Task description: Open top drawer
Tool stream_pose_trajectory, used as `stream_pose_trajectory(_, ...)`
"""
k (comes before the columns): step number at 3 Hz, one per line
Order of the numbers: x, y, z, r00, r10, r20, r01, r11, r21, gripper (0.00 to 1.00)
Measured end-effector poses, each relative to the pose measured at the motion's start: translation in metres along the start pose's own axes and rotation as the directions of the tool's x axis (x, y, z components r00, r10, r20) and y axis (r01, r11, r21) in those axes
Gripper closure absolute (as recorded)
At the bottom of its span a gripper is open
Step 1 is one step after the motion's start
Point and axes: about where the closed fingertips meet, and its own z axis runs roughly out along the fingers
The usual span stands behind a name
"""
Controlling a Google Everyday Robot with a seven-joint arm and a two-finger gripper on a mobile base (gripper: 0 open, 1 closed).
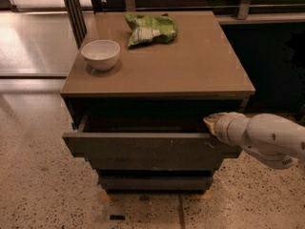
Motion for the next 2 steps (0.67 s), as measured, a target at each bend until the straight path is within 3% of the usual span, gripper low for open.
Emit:
stream_pose_trajectory(1,0.0043,0.0144,-0.0082,0.999,0.017,-0.035,-0.019,0.9988,-0.046,1.00)
stream_pose_trajectory(2,0.0044,0.0145,-0.0083,0.999,0.017,-0.035,-0.019,0.9987,-0.047,1.00)
